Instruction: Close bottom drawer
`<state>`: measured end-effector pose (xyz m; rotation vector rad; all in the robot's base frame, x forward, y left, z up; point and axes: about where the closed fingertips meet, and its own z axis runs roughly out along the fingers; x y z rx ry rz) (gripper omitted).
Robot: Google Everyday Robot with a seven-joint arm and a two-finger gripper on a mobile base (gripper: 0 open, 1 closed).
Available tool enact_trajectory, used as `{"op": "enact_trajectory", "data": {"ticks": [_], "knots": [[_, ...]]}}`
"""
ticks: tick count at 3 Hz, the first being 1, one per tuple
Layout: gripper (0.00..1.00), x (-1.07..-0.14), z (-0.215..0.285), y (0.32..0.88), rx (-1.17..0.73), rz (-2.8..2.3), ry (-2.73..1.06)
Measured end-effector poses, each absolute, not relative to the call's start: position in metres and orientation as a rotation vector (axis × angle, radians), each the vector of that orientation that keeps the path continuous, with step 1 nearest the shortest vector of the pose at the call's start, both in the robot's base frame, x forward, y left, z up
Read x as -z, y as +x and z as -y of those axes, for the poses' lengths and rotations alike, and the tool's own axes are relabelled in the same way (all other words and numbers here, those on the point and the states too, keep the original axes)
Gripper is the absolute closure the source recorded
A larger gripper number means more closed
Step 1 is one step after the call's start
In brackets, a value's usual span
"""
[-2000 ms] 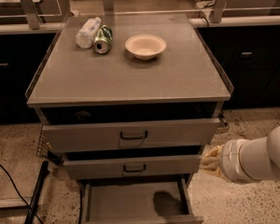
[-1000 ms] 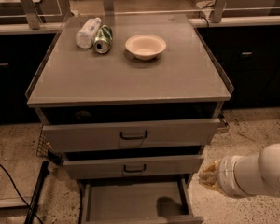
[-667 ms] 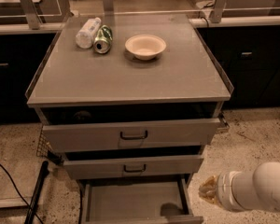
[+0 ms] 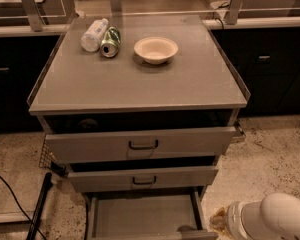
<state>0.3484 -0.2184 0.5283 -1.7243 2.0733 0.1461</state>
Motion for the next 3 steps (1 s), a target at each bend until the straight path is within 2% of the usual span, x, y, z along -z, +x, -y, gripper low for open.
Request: {"op": "enact_trajectory", "data": {"ticks": [2, 3], "knots": [[1.0, -0.435, 0.237, 0.347, -0.12, -2.055, -1.727], [1.0, -0.364, 0.243, 0.34, -0.168, -2.086, -1.746]]}}
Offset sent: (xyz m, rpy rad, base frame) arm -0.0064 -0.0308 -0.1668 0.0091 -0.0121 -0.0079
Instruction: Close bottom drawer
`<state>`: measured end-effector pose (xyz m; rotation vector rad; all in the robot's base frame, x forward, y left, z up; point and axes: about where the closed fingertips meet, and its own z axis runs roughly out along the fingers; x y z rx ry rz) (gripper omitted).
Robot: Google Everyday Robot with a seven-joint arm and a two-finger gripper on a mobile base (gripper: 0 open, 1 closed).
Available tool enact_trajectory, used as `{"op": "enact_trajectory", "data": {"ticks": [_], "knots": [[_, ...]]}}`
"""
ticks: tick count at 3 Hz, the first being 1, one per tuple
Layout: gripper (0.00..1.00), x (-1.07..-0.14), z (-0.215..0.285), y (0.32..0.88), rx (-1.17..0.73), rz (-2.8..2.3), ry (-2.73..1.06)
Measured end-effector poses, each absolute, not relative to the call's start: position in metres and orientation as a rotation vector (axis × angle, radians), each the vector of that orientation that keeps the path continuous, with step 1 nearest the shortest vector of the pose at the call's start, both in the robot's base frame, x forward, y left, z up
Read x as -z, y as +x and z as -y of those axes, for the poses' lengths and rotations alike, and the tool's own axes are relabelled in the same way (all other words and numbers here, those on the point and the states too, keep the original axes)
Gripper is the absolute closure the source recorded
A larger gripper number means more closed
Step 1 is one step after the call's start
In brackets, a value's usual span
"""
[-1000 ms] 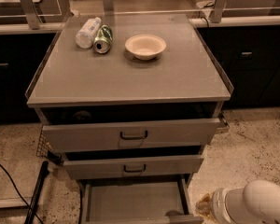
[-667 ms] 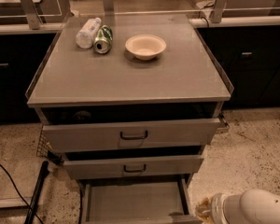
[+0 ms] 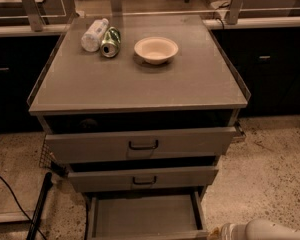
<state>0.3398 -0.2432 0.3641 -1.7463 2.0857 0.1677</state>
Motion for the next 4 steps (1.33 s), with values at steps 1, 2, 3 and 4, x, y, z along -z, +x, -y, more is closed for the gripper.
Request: {"op": "enact_trajectory", "data": {"ticks": [1, 2, 3, 4], "knots": [[1.0, -0.336, 0.235, 0.321, -0.243, -2.114, -1.741], [1.0, -0.336, 0.235, 0.321, -0.243, -2.114, -1.741], [1.0, -0.312, 0.235, 0.319, -0.268, -2.089, -1.736], [1.0, -0.263, 0.237, 0.318, -0.307, -2.053, -1.714]]}}
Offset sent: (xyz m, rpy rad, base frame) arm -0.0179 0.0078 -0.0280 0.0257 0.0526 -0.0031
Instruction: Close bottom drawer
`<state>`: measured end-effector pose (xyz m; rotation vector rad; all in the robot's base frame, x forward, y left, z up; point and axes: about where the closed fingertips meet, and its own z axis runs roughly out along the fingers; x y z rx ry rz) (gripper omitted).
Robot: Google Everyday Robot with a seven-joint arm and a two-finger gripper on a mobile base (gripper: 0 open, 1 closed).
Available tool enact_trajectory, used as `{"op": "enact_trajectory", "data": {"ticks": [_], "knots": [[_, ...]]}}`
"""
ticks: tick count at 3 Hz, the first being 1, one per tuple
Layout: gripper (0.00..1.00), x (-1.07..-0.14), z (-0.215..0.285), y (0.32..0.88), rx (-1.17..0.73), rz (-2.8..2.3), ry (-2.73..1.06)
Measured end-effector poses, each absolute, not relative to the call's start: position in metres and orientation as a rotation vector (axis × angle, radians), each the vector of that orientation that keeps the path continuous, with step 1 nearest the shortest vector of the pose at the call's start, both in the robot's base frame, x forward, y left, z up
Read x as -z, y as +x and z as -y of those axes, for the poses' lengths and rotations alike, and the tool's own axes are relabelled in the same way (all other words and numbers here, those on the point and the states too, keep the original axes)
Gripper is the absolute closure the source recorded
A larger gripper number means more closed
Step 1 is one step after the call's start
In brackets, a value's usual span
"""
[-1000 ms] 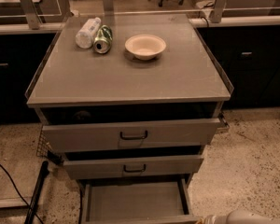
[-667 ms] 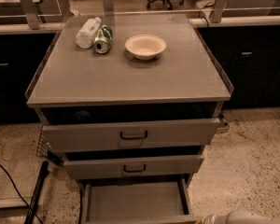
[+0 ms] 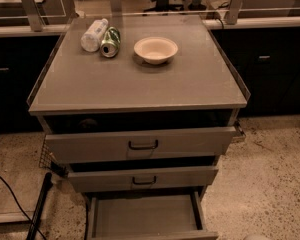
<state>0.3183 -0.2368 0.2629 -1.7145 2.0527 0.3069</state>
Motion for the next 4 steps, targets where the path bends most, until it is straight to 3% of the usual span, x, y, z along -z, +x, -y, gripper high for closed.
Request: {"op": "enact_trajectory", "data": {"ticks": [1, 4], "knots": [[1.0, -0.223, 0.236, 0.316, -0.317, -2.033, -1.689], [1.0, -0.206, 0.222, 0.317, -0.004, -1.851, -1.732]]}}
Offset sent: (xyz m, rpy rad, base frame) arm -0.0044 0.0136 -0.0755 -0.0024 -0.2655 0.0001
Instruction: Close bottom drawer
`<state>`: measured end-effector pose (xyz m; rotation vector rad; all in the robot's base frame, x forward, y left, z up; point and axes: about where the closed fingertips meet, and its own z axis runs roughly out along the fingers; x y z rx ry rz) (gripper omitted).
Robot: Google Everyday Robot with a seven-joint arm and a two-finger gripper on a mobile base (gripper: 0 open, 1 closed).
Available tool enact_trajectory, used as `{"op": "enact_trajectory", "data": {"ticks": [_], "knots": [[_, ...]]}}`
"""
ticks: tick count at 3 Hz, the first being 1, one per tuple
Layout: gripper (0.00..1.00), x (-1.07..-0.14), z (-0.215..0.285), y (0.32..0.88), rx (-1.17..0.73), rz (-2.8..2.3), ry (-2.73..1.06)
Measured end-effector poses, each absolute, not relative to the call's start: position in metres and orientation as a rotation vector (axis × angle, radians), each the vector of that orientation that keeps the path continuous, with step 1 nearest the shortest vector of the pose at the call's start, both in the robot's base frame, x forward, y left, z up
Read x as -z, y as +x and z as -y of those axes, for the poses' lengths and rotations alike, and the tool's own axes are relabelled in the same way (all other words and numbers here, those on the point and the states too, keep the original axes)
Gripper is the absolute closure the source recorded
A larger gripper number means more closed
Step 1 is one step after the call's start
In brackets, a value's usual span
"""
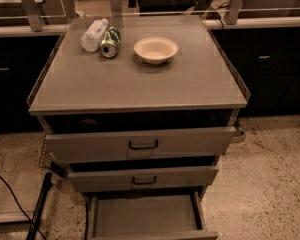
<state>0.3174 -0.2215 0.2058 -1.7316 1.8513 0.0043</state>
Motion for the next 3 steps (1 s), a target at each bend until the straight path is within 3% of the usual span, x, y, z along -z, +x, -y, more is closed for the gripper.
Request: {"op": "enact_trajectory", "data": {"ticks": [3], "knots": [[1.0, -0.18, 0.214, 0.328, 0.049, -1.75, -1.707]]}}
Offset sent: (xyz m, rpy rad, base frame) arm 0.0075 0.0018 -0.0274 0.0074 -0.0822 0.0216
